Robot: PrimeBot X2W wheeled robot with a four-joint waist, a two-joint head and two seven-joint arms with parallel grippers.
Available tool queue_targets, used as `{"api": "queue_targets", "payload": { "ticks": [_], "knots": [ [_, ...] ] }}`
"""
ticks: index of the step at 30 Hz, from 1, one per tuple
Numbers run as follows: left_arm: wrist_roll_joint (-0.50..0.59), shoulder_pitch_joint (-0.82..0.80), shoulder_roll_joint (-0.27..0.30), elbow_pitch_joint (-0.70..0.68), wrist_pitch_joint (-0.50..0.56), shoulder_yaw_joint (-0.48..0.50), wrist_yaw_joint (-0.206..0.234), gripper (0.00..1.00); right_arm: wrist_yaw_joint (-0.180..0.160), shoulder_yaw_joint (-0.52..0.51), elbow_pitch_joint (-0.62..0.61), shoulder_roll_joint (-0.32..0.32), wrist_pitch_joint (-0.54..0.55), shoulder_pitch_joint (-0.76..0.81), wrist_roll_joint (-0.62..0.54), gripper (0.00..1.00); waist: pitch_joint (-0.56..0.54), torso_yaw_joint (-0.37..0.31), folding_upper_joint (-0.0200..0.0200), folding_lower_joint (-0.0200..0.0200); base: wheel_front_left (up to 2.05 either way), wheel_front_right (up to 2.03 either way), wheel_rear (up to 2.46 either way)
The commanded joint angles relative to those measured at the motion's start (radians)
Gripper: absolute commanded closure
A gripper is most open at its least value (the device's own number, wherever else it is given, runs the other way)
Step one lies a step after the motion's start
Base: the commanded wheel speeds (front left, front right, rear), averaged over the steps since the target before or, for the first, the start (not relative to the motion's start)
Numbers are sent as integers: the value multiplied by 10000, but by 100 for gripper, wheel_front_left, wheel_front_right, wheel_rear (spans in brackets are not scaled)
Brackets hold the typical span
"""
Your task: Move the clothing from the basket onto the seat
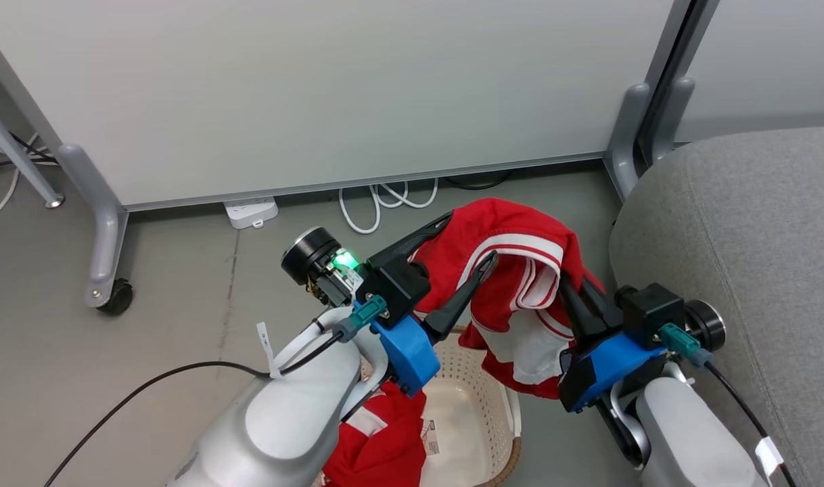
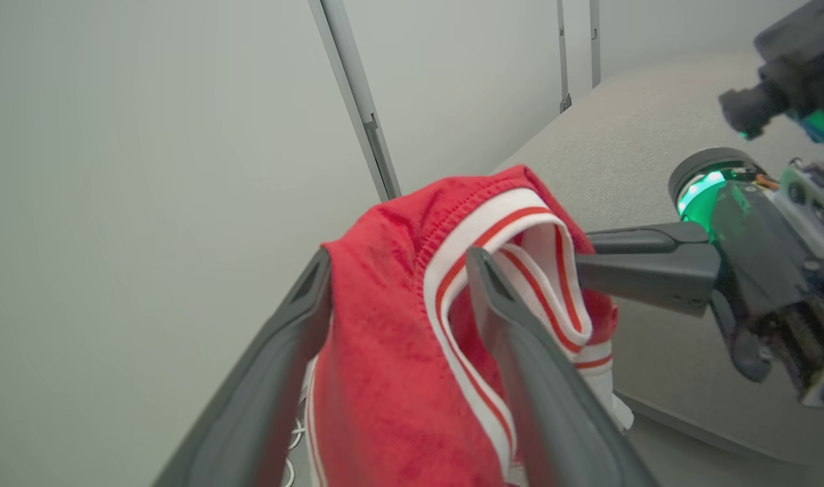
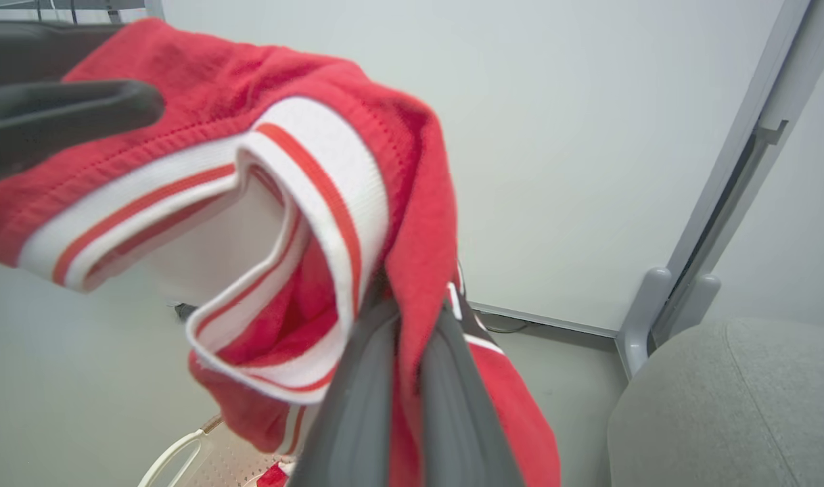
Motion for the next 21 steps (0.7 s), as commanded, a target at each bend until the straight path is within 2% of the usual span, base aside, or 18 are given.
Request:
{"api": "queue_targets", "payload": {
  "ticks": [1,21],
  "knots": [
    [38,84,69,13,-52,69,-32,0,-3,-80,-108,-16,-12,31,73,100,95,-121,0,0,0,0,0],
    [241,-339,198,-354,-44,-22,-40,0,-3,-2272,-1705,-61,-13,186,215,100,1345,-1963,0,0,0,0,0]
  ]
}}
